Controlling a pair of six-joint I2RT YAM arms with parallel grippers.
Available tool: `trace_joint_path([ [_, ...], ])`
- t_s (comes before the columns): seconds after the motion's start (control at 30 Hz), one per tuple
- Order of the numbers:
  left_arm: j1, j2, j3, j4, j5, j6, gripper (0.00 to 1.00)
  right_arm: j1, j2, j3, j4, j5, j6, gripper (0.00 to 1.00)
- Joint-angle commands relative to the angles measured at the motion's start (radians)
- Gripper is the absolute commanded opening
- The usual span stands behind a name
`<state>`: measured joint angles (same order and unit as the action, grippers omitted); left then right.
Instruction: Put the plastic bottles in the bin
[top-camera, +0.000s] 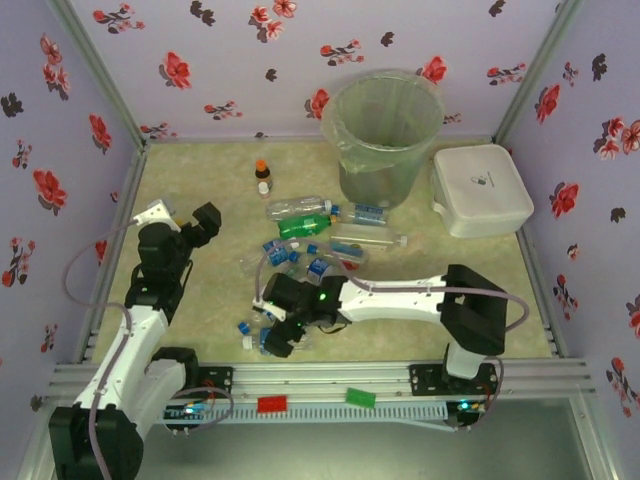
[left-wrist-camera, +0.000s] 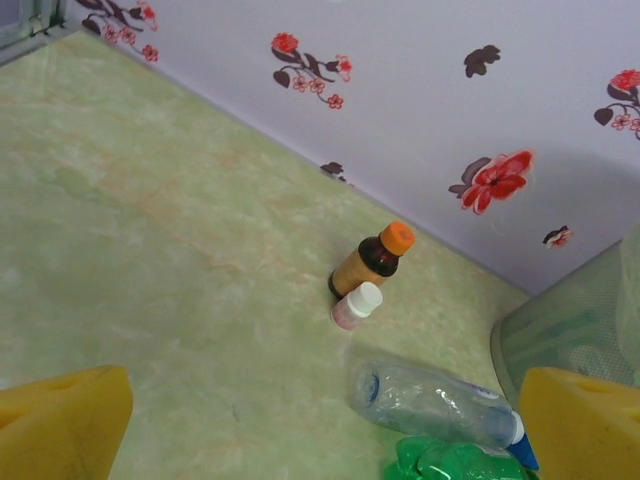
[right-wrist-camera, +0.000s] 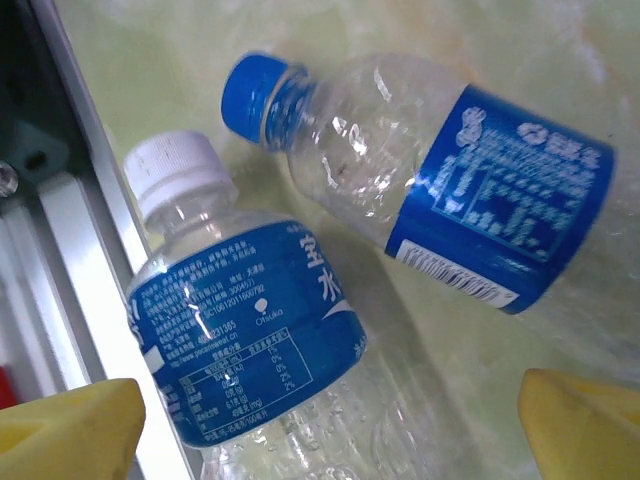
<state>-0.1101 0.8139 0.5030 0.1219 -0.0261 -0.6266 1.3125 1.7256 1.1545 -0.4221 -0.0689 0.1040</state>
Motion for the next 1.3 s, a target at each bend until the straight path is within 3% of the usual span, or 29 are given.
trace_joint_path([
  [0.0,0.010,0.002,-0.006,0.009,-0.004,-0.031,1.00,0.035,0.060,0.049,-0.093,0.094,-0.069,0.96],
  [0.3,0.015,0.009,-0.005,-0.011,0.006,-0.031,1.00,0.053,0.133,0.047,-0.103,0.150,-0.108,0.92],
  [0.43,0.016,0.010,-0.006,-0.007,0.005,-0.036,1.00,0.053,0.143,0.047,-0.100,0.159,-0.136,0.81],
  [0.6,0.020,0.018,0.003,-0.001,0.005,-0.044,1.00,0.054,0.138,0.045,-0.100,0.168,-0.173,0.58],
  [0.83,0.023,0.031,0.016,0.008,0.006,-0.045,1.00,0.040,0.064,0.051,-0.090,0.164,-0.211,0.44],
  [1.1,0.024,0.035,0.005,0.020,0.014,-0.042,1.00,-0.141,-0.137,-0.021,0.075,0.009,-0.102,0.40],
  [1.27,0.024,0.054,0.008,0.034,0.038,-0.036,1.00,-0.275,-0.204,0.017,0.136,0.082,-0.025,0.40],
])
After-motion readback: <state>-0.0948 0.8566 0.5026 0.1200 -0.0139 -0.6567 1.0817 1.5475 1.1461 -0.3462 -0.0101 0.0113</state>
